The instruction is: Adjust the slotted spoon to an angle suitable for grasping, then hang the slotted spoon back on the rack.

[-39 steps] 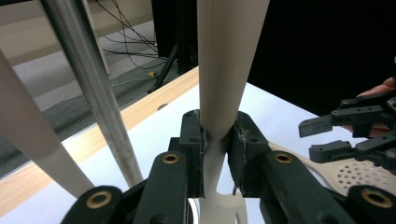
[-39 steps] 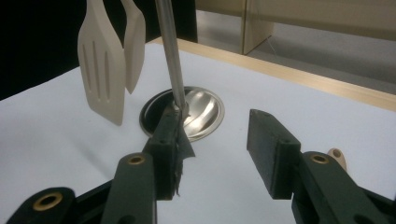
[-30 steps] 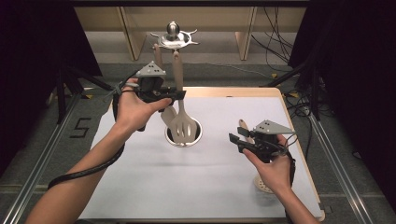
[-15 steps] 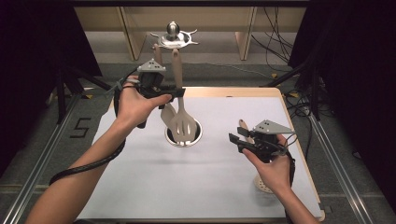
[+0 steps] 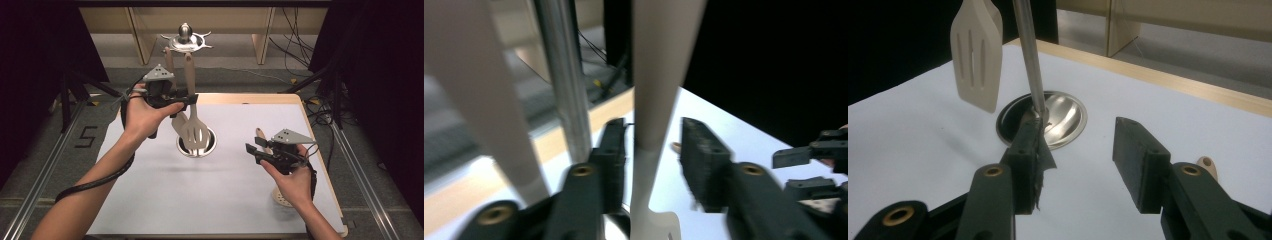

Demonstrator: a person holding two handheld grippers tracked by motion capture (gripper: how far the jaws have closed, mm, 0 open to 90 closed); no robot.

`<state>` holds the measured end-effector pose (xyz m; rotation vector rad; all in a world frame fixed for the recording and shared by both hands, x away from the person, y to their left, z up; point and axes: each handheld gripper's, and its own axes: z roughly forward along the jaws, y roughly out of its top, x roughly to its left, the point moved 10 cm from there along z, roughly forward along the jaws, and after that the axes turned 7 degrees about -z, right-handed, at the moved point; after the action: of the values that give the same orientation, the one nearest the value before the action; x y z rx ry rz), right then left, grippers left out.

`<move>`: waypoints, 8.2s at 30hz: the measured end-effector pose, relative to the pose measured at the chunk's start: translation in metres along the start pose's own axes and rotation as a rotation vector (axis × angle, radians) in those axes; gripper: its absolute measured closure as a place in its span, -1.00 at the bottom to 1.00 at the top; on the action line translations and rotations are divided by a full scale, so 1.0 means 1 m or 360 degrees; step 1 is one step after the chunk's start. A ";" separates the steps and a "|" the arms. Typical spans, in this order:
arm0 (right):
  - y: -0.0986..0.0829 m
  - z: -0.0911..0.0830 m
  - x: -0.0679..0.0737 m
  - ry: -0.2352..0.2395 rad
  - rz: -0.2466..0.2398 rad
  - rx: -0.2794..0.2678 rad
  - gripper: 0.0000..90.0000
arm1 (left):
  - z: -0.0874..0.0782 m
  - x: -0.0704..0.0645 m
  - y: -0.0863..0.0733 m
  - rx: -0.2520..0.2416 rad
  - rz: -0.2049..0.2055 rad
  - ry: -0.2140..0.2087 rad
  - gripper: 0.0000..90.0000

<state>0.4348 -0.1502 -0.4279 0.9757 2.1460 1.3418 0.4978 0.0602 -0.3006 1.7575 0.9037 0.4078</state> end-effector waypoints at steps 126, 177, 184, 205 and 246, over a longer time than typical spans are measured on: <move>-0.032 -0.012 -0.074 -0.0249 0.0185 0.0286 0.24 | -0.087 0.077 -0.023 -0.0531 -0.0137 0.0310 -0.08; -0.119 0.023 -0.090 -0.0186 0.0445 0.1442 0.53 | -0.079 0.086 -0.046 -0.0418 -0.0215 0.0279 -0.09; -0.121 0.026 -0.086 -0.0178 0.0499 0.1492 0.59 | -0.076 0.085 -0.047 -0.0403 -0.0200 0.0267 -0.11; -0.120 0.029 -0.084 -0.0256 0.0616 0.1559 0.76 | -0.074 0.083 -0.049 -0.0393 -0.0195 0.0256 -0.11; -0.060 0.007 -0.059 -0.0261 0.0300 0.0617 0.76 | -0.070 0.073 -0.047 -0.0397 -0.0192 0.0213 -0.13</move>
<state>0.4584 -0.2077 -0.4854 1.4148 2.2750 0.8964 0.4816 0.1671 -0.3289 1.4543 1.0029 0.5401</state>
